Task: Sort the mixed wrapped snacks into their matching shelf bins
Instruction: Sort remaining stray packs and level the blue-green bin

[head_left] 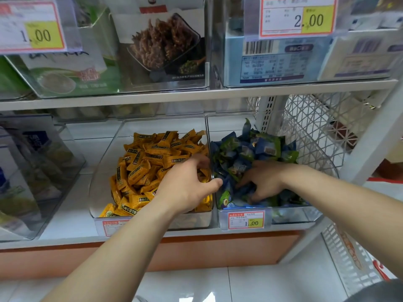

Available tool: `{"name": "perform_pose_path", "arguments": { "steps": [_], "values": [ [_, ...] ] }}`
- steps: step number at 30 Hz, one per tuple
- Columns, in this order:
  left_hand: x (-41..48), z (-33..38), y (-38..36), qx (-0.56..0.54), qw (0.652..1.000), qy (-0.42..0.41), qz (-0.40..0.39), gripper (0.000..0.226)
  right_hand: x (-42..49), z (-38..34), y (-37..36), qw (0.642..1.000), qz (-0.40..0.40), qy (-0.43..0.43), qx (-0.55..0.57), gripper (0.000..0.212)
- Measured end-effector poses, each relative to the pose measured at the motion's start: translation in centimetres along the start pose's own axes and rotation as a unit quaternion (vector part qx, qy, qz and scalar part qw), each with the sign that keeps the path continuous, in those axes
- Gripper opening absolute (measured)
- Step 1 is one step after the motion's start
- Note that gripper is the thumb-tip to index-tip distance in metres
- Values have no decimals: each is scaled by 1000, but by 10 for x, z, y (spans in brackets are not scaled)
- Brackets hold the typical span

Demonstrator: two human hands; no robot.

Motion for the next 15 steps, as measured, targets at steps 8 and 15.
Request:
{"name": "perform_pose_path", "arguments": {
  "steps": [8, 15],
  "values": [
    [2, 1, -1, 3, 1000, 7, 3, 59, 23, 4, -11, 999, 26, 4, 41, 65],
    [1, 2, -1, 8, 1000, 7, 2, 58, 24, 2, -20, 970, 242, -15, 30, 39]
  ]
}}
Point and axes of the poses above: each hand's wrist, its own x-axis towards the middle knuckle, its own y-axis out of the back of the hand, z = x × y, the point moved 1 cm from there along x, towards the middle knuckle, and after that the axes turned 4 degrees about y, right-handed, at the moved point
